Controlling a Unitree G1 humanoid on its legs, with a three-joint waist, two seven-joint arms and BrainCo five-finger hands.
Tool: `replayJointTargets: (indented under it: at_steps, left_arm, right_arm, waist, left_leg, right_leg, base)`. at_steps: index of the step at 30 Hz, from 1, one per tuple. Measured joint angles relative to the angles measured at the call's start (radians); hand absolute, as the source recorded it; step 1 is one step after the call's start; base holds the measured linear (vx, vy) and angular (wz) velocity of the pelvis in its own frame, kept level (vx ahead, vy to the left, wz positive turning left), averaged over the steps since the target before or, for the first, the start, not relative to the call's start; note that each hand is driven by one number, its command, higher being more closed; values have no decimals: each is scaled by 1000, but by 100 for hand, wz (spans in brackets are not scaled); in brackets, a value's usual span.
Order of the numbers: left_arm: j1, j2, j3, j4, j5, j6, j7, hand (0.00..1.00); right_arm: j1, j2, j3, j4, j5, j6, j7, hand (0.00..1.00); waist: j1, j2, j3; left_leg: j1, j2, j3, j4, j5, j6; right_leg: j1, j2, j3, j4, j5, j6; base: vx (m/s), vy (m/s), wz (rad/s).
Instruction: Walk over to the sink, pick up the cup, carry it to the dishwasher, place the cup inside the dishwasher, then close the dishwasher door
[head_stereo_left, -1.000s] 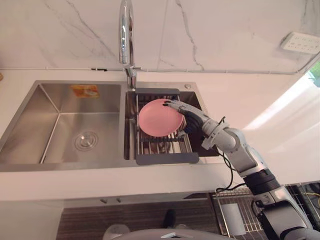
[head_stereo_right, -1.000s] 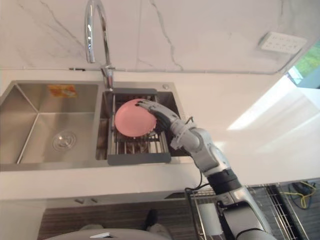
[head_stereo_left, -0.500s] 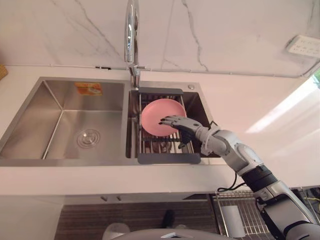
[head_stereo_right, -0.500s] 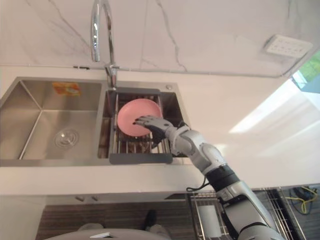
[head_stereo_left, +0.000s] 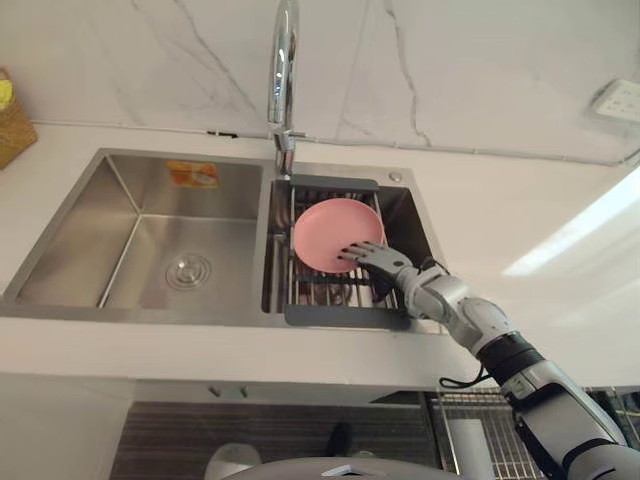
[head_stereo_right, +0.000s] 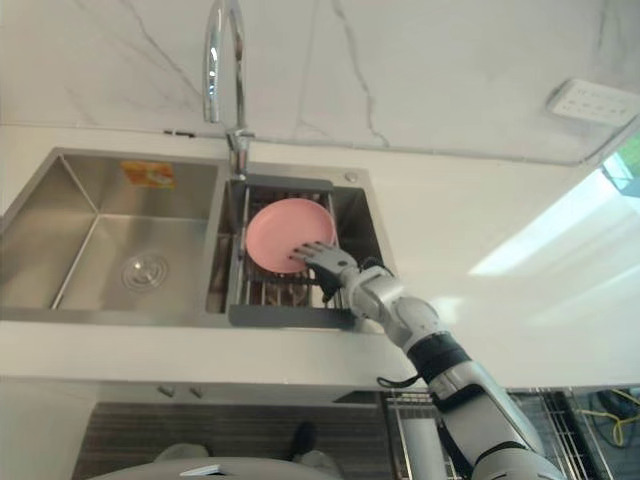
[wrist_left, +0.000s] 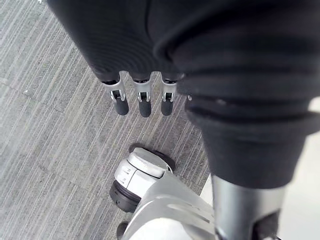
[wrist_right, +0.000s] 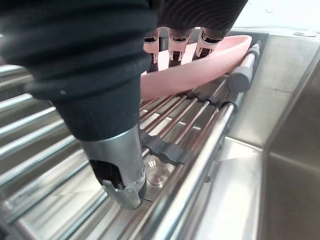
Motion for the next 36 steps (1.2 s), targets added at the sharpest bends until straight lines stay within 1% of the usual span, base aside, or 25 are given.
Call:
replayJointTargets:
  at_steps: [1,4,7,11,13,15,18,22,23,26,28,36]
  left_arm:
    - [0,-1,-1,0,0,0,0,0]
    - [0,-1,-2,1,13,-1,-2,0]
    - [-1,-1,-2,-1,34,-5,-6,0]
    - [-3,-1,-4,-1,38,-7,-6,0]
    - [-7,-2,-6,-2,39,-12,-7,0]
    - [-7,-3,-6,-2,39,-17,-7,0]
    - [-7,-4,-7,-2,41,-23,-7,0]
    - [-7,-9,-6,-4,65,-28,-7,0]
    - [-7,-9,-6,-4,74,-28,-8,0]
    - [-7,-9,-6,-3,77,-27,-8,0]
    - [-7,-9,-6,-3,77,-27,-8,0]
    - [-7,-10,-6,-3,77,-31,-7,0]
  right_arm:
    - [-1,12,0,23,-25,3,-24,0]
    - [-17,26,-1,52,-59,23,-66,0]
    - [-17,28,0,54,-73,41,-103,0]
    - [-18,33,0,80,-98,50,-150,0]
    - [-26,38,-1,100,-102,69,-181,0]
    - [-29,39,-1,105,-103,73,-187,0]
    - [-39,60,0,137,-103,90,-222,0]
    - [-37,75,15,140,-113,90,-229,0]
    - [-37,76,15,139,-126,92,-230,100]
    - [-37,76,15,139,-142,91,-234,100]
    - [-37,76,15,133,-141,87,-254,100]
    - [-37,77,15,132,-136,81,-279,100]
  waist:
    - [1,0,0]
    - [3,0,2]
    - [5,-1,6]
    - [13,0,11]
    - [21,-1,17]
    - [25,-1,20]
    - [26,-1,23]
    - [27,0,27]
    - [27,0,27]
    - [25,0,27]
    - [26,0,27]
    - [27,0,27]
  left_leg:
    - [-2,0,-4,1,0,0]
    - [-5,0,-10,2,1,0]
    - [-4,-2,-12,3,2,1]
    - [-3,-3,-13,2,2,2]
    - [-4,-3,-14,0,2,2]
    - [-5,-3,-17,0,3,2]
    - [-5,-4,-27,0,4,2]
    - [-6,-5,-34,-1,4,2]
    - [-6,-6,-34,-2,4,2]
    - [-6,-9,-33,-2,4,3]
    - [-6,-9,-33,-2,4,4]
    - [-8,-9,-34,-2,6,4]
  right_leg:
    - [0,0,-3,0,0,0]
    - [3,-1,-11,0,0,0]
    - [7,-4,-16,0,0,1]
    - [15,-5,-17,0,-1,2]
    - [16,-6,-20,0,-2,2]
    - [16,-6,-22,0,-2,2]
    - [20,-6,-25,0,-3,4]
    - [21,-9,-28,0,-5,6]
    - [21,-10,-28,0,-5,7]
    - [21,-12,-27,0,-6,8]
    - [21,-12,-27,0,-6,8]
    - [20,-13,-27,0,-6,7]
  base:
    - [-7,9,9]
    - [-7,10,7]
    - [-13,18,6]
    - [-8,4,1]
    - [-21,13,4]
    - [-7,12,4]
    - [9,16,7]
    - [9,16,5]
    - [0,0,0]
    - [0,0,0]
    - [0,0,0]
    - [0,0,0]
